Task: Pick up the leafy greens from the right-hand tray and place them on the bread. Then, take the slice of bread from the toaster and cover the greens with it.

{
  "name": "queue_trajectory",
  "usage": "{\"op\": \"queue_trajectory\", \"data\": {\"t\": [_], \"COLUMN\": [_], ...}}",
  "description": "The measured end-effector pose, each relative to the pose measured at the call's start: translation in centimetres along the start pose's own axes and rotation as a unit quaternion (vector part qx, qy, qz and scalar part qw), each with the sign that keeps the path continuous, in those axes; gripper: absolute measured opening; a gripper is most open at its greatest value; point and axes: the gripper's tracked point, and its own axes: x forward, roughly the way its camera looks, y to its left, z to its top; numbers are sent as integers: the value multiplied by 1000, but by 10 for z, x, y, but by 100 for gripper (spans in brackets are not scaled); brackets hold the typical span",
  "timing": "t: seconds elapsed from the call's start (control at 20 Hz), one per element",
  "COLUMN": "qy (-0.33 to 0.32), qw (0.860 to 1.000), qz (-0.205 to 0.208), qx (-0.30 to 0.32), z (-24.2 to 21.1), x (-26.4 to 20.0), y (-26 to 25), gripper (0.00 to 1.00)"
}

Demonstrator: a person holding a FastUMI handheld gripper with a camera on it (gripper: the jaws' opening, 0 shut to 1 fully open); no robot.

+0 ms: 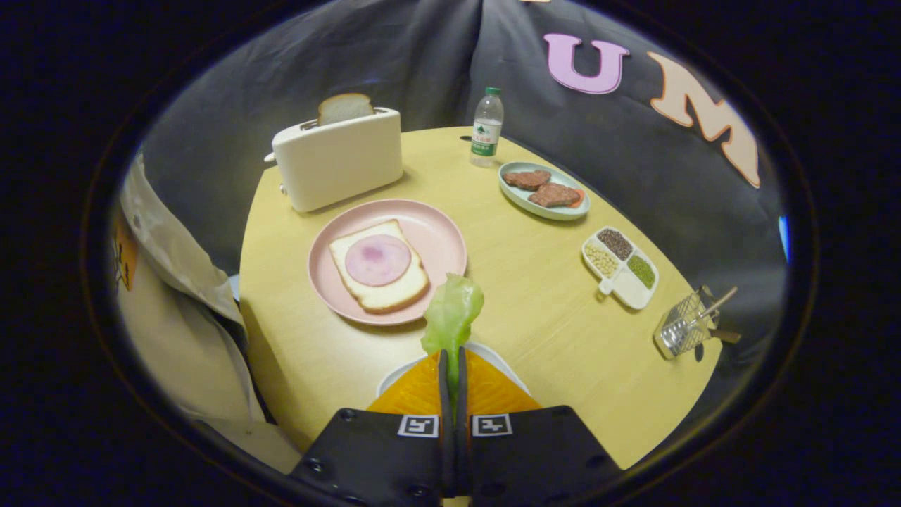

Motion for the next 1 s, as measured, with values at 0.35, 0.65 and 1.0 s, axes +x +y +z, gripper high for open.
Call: {"op": "queue_trajectory", "data": {"t": [0.35, 0.65, 1.0], "qy": [-11, -16, -16], "qw": [1000, 998, 997], "qz": [5, 20, 41], "qx": [-29, -49, -70], "z": [38, 64, 88], "x": [12, 28, 51], "y": [16, 35, 57], "gripper": [4, 4, 4]}}
